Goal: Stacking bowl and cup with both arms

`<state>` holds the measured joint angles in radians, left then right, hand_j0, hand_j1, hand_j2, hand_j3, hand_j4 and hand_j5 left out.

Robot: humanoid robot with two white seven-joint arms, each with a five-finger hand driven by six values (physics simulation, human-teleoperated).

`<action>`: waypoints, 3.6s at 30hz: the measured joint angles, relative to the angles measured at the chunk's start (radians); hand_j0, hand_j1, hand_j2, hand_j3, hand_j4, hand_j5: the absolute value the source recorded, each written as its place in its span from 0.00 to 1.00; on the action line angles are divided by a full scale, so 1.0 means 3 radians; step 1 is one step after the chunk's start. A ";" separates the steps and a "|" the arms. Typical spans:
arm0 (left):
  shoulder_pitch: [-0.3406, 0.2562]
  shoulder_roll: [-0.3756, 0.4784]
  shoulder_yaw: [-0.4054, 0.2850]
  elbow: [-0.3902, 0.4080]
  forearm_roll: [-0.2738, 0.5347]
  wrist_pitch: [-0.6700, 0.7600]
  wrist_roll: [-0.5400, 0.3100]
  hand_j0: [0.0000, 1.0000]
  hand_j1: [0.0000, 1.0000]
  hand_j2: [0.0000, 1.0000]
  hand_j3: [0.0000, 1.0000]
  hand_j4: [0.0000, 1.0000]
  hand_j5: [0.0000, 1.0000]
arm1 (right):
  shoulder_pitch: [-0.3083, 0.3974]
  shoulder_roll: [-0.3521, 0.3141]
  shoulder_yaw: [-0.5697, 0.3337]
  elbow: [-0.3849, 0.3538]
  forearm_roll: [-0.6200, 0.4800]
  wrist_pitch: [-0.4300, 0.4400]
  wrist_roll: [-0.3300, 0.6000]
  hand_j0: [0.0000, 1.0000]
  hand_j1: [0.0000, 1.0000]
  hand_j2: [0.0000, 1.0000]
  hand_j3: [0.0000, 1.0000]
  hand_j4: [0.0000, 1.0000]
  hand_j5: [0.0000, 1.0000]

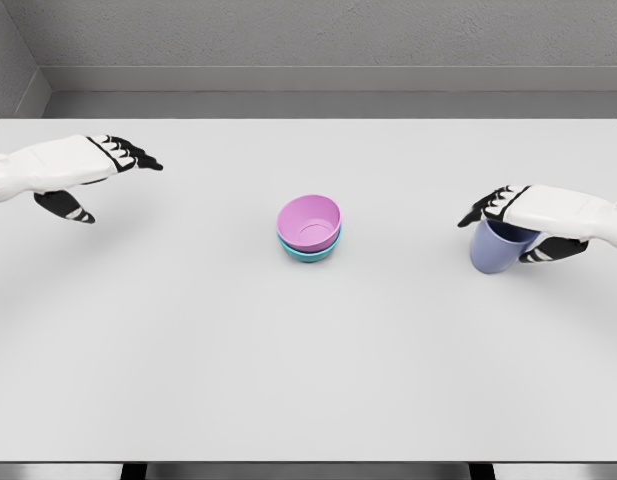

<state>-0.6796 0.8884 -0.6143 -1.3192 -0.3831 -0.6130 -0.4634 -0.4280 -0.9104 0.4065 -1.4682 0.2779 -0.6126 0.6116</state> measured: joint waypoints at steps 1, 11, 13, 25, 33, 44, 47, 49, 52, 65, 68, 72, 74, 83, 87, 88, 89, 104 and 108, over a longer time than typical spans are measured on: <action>-0.0005 -0.0001 0.0000 0.0000 0.0000 0.0000 0.0000 1.00 1.00 1.00 1.00 1.00 1.00 | 0.0000 0.0000 0.0001 0.0000 -0.0005 0.0001 0.0001 0.74 0.74 0.74 0.74 0.74 0.74; -0.0005 -0.0004 0.0000 0.0000 -0.0001 0.0000 -0.0001 1.00 1.00 1.00 1.00 1.00 1.00 | -0.0026 0.0001 0.0003 -0.0025 0.0002 -0.0003 -0.0001 0.74 0.74 0.74 0.74 0.74 0.74; -0.0005 -0.0004 0.0000 0.0000 -0.0003 0.0000 -0.0001 1.00 1.00 1.00 1.00 1.00 1.00 | -0.0041 0.0001 0.0001 -0.0034 -0.0002 -0.0004 -0.0001 0.74 0.74 0.74 0.74 0.74 0.74; -0.0005 -0.0001 0.0000 0.0002 -0.0005 0.0000 -0.0001 1.00 1.00 1.00 1.00 1.00 1.00 | -0.0112 0.0001 -0.0009 -0.0070 -0.0017 -0.0004 -0.0001 0.69 0.69 0.69 0.69 0.69 0.69; -0.0005 0.0001 0.0000 0.0003 -0.0005 0.0000 -0.0001 1.00 1.00 1.00 1.00 1.00 1.00 | -0.0194 0.0002 -0.0016 -0.0123 -0.0023 -0.0004 -0.0001 0.69 0.69 0.69 0.69 0.69 0.69; 0.0000 0.0004 0.0000 0.0000 -0.0001 0.0000 -0.0001 1.00 1.00 1.00 1.00 1.00 1.00 | -0.0322 0.0038 -0.0025 -0.0244 -0.0027 -0.0004 -0.0001 0.69 0.69 0.69 0.69 0.69 0.69; 0.0000 0.0008 0.0000 0.0000 0.0000 0.0000 -0.0001 1.00 1.00 1.00 1.00 1.00 1.00 | -0.0383 0.0090 -0.0023 -0.0276 -0.0027 -0.0004 -0.0001 0.69 0.69 0.69 0.69 0.69 0.69; -0.0005 0.0009 0.0000 0.0000 0.0000 0.0000 -0.0001 1.00 1.00 1.00 1.00 1.00 1.00 | -0.0429 0.0122 -0.0021 -0.0290 -0.0028 -0.0004 -0.0001 0.69 0.69 0.69 0.69 0.69 0.69; -0.0005 0.0010 0.0000 0.0003 0.0000 0.0000 -0.0001 1.00 1.00 1.00 1.00 1.00 1.00 | -0.0435 0.0152 -0.0017 -0.0300 -0.0027 -0.0004 0.0000 0.69 0.69 0.69 0.69 0.69 0.69; -0.0005 0.0015 0.0000 0.0005 0.0000 0.0000 -0.0001 1.00 1.00 1.00 1.00 1.00 1.00 | -0.0527 0.0305 0.0010 -0.0369 -0.0024 -0.0005 0.0000 0.69 0.69 0.69 0.69 0.69 0.69; -0.0005 0.0016 0.0000 0.0005 0.0000 0.0000 -0.0001 1.00 1.00 1.00 1.00 1.00 1.00 | -0.0547 0.0347 0.0011 -0.0432 -0.0025 -0.0005 0.0000 0.69 0.69 0.69 0.69 0.69 0.69; -0.0005 0.0016 0.0000 0.0005 0.0000 0.0000 -0.0001 1.00 1.00 1.00 1.00 1.00 1.00 | -0.0573 0.0427 0.0012 -0.0509 -0.0025 -0.0005 0.0000 0.69 0.69 0.69 0.69 0.69 0.69; -0.0005 0.0016 0.0000 0.0005 0.0000 0.0000 -0.0001 1.00 1.00 1.00 1.00 1.00 1.00 | -0.0573 0.0453 0.0012 -0.0555 -0.0026 -0.0005 0.0000 0.69 0.69 0.69 0.69 0.69 0.69; -0.0005 0.0016 0.0000 0.0005 0.0000 0.0000 -0.0001 1.00 1.00 1.00 1.00 1.00 1.00 | -0.0639 0.0569 0.0012 -0.0667 -0.0027 -0.0005 0.0000 0.69 0.69 0.69 0.69 0.69 0.69; -0.0005 0.0017 0.0000 0.0005 0.0000 0.0000 -0.0001 1.00 1.00 1.00 1.00 1.00 1.00 | -0.0670 0.0617 0.0014 -0.0684 -0.0027 -0.0005 0.0000 0.69 0.69 0.69 0.69 0.69 0.69; -0.0005 0.0017 0.0000 0.0005 0.0000 0.0000 -0.0001 1.00 1.00 1.00 1.00 1.00 1.00 | -0.0675 0.0630 0.0015 -0.0686 -0.0026 -0.0005 0.0000 0.69 0.69 0.69 0.69 0.69 0.69; -0.0005 0.0017 -0.0001 0.0005 0.0000 0.0000 -0.0001 1.00 1.00 1.00 1.00 1.00 1.00 | -0.0690 0.0646 0.0018 -0.0689 -0.0026 -0.0005 0.0000 0.69 0.69 0.69 0.69 0.69 0.69; -0.0005 0.0020 -0.0005 0.0005 0.0000 0.0000 -0.0001 1.00 1.00 1.00 1.00 1.00 1.00 | -0.0859 0.0931 0.0211 -0.0676 -0.0005 -0.0004 0.0000 0.69 0.69 0.69 0.69 0.69 0.69; -0.0005 0.0021 -0.0005 0.0005 0.0000 0.0000 -0.0001 1.00 1.00 1.00 1.00 1.00 1.00 | -0.0869 0.0986 0.0260 -0.0652 0.0009 -0.0005 0.0000 0.69 0.69 0.69 0.69 0.69 0.69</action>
<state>-0.6811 0.8947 -0.6159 -1.3177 -0.3830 -0.6130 -0.4638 -0.6888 -0.6146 0.4844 -1.6638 0.2805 -0.6141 0.6116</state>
